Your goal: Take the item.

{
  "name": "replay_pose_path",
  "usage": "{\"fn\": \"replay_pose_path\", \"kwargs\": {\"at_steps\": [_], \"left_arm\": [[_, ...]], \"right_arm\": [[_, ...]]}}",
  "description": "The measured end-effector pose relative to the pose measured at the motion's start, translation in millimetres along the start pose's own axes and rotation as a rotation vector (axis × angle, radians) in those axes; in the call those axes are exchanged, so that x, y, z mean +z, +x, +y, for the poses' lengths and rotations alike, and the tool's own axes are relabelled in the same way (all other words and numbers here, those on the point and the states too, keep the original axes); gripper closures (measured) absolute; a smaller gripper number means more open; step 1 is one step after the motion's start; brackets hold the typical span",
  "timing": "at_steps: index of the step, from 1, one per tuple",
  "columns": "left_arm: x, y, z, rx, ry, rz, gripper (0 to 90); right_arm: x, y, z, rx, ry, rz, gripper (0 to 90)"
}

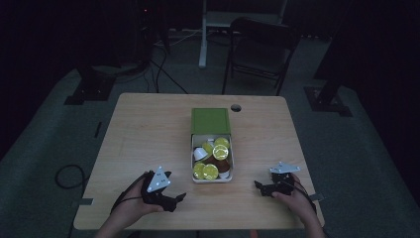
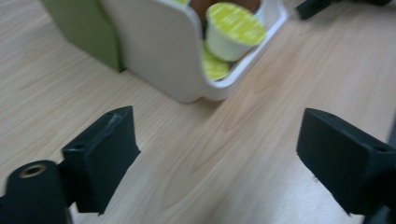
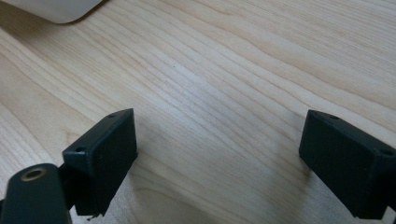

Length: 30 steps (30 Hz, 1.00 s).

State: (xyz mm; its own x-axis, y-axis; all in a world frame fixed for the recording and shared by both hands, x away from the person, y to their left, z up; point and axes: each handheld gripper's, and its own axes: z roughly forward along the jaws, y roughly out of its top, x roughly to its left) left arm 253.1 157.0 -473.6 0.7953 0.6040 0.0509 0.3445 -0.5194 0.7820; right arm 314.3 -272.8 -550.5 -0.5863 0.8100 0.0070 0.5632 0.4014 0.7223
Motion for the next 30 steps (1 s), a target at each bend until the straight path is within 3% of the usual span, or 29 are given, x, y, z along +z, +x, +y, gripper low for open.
{"fn": "replay_pose_path", "kwargs": {"at_steps": [5, 17, 30], "left_arm": [[2.8, -8.9, 8.5, 0.026, -0.014, -0.046, 13.4], [16.4, -22.7, 23.3, 0.081, -0.019, -0.098, 15.6], [35.9, -33.4, 36.8, 0.076, -0.051, -0.15, 15.6]], "right_arm": [[0.0, 0.0, 0.0, 0.0, 0.0, 0.0, 10.8], [-0.1, 0.0, 0.0, 0.0, 0.001, 0.0, 10.8], [-0.1, 0.0, 0.0, 0.0, 0.001, 0.0, 10.8]]}}
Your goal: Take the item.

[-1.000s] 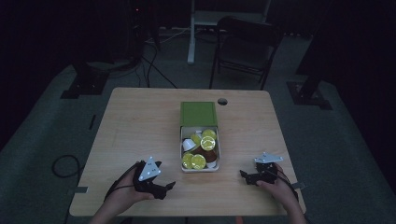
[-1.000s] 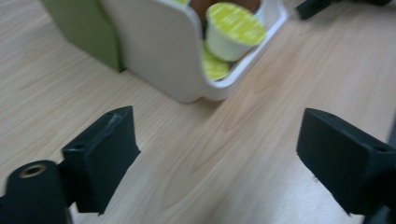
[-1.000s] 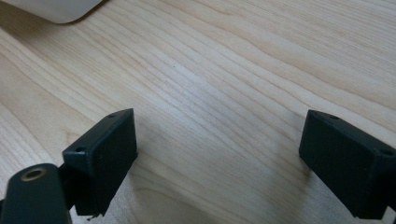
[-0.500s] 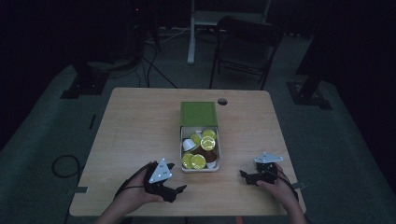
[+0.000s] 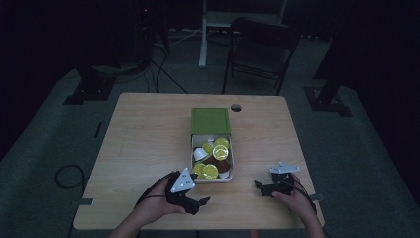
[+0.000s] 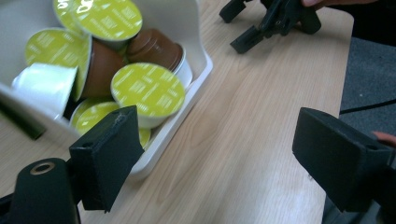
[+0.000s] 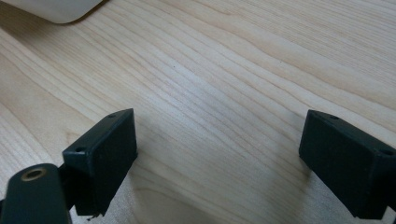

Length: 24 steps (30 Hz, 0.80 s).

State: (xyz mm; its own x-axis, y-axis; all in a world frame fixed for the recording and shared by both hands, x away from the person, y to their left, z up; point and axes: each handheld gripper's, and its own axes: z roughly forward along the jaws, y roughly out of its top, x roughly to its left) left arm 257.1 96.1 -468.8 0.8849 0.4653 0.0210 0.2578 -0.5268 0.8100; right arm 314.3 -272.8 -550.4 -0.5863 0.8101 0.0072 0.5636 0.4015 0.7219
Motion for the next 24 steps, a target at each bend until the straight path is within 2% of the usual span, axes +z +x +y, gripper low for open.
{"fn": "replay_pose_path", "kwargs": {"at_steps": [6, 16, 24], "left_arm": [[11.7, -2.9, 7.6, 0.004, -0.023, -0.005, 15.6], [25.0, -1.6, 16.1, -0.001, -0.077, 0.076, 15.6], [35.5, 1.0, 16.3, -0.011, -0.069, 0.109, 18.5]], "right_arm": [[0.0, 0.0, 0.0, 0.0, 0.0, 0.0, 10.8], [0.0, 0.0, 0.0, 0.0, 0.0, 0.0, 10.8], [0.0, 0.1, 0.0, 0.0, 0.0, 0.0, 10.8]]}}
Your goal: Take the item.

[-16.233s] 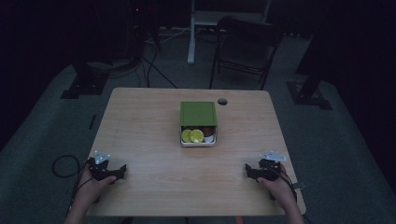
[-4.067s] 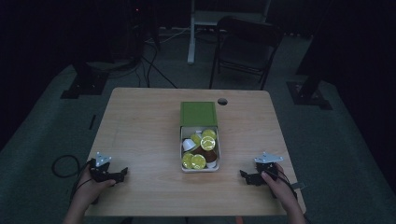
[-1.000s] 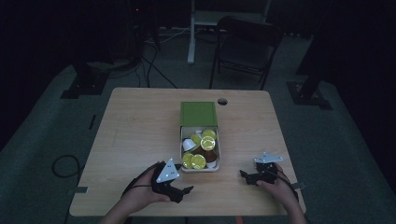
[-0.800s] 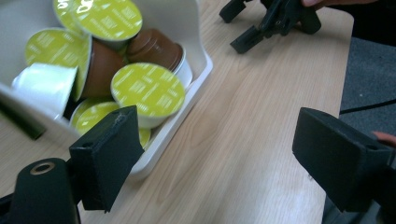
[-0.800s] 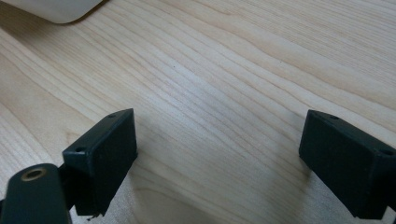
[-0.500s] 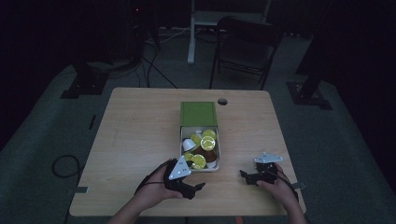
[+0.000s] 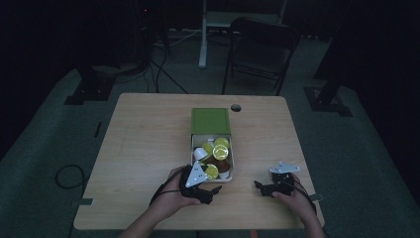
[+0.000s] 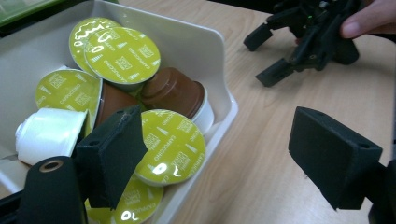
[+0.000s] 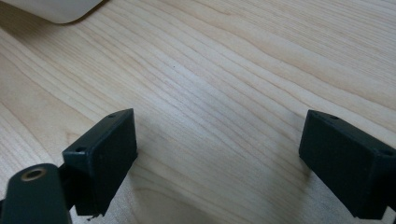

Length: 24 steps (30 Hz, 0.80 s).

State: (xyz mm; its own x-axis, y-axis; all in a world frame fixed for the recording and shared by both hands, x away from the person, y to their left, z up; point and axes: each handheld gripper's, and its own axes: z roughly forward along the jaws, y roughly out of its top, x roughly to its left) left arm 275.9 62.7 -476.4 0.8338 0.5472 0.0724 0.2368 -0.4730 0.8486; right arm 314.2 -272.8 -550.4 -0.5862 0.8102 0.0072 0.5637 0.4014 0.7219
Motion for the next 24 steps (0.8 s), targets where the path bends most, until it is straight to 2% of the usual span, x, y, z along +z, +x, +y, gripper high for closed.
{"fn": "replay_pose_path", "kwargs": {"at_steps": [1, 2, 12, 17, 24], "left_arm": [[0.0, 0.0, 0.0, 0.0, 0.0, 0.0, 18.5], [4.6, 0.9, 0.9, 0.012, 0.005, 0.031, 18.5], [15.8, 3.3, 2.1, -0.011, 0.026, 0.1, 18.5], [18.9, 4.7, 2.0, 0.012, 0.047, 0.141, 18.5], [25.8, 3.3, -0.6, 0.02, 0.077, 0.135, 18.6]], "right_arm": [[0.0, 0.0, 0.0, 0.0, 0.0, 0.0, 10.8], [0.0, 0.0, 0.0, 0.0, 0.0, 0.0, 10.8], [0.0, 0.0, 0.0, 0.0, 0.0, 0.0, 10.8], [0.0, 0.0, 0.0, 0.0, 0.0, 0.0, 10.9], [0.0, 0.0, 0.0, 0.0, 0.0, 0.0, 10.8]]}}
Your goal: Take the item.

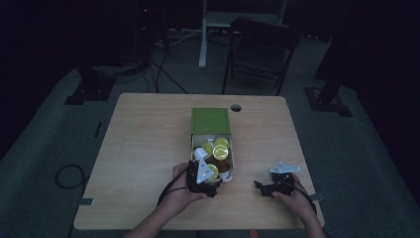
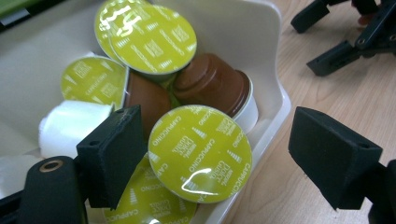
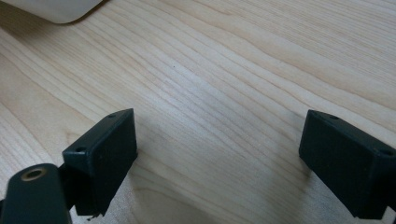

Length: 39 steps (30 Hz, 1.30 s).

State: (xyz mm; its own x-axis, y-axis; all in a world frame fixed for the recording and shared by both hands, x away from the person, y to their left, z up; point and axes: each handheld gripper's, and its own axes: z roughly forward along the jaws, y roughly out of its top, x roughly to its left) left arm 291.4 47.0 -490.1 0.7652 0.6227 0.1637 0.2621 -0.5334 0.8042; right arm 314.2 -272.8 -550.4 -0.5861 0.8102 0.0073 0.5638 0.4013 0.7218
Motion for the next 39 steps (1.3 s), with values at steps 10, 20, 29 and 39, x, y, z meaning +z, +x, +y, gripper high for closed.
{"fn": "replay_pose_path", "kwargs": {"at_steps": [10, 20, 29, 39], "left_arm": [[3.1, -1.9, -0.9, 0.048, 0.033, 0.03, 25.9], [3.5, 0.0, 0.1, 0.08, 0.062, 0.064, 36.9], [3.7, 2.5, 1.5, 0.074, 0.075, 0.063, 38.0], [0.3, 3.3, 4.1, 0.05, 0.09, 0.045, 38.3]], "right_arm": [[0.0, 0.0, 0.0, 0.0, 0.0, 0.0, 10.8], [0.0, -0.1, 0.0, 0.0, 0.0, 0.0, 10.8], [0.0, 0.0, 0.0, 0.0, 0.0, 0.0, 10.8], [0.0, 0.0, 0.0, 0.0, 0.0, 0.0, 10.8]]}}
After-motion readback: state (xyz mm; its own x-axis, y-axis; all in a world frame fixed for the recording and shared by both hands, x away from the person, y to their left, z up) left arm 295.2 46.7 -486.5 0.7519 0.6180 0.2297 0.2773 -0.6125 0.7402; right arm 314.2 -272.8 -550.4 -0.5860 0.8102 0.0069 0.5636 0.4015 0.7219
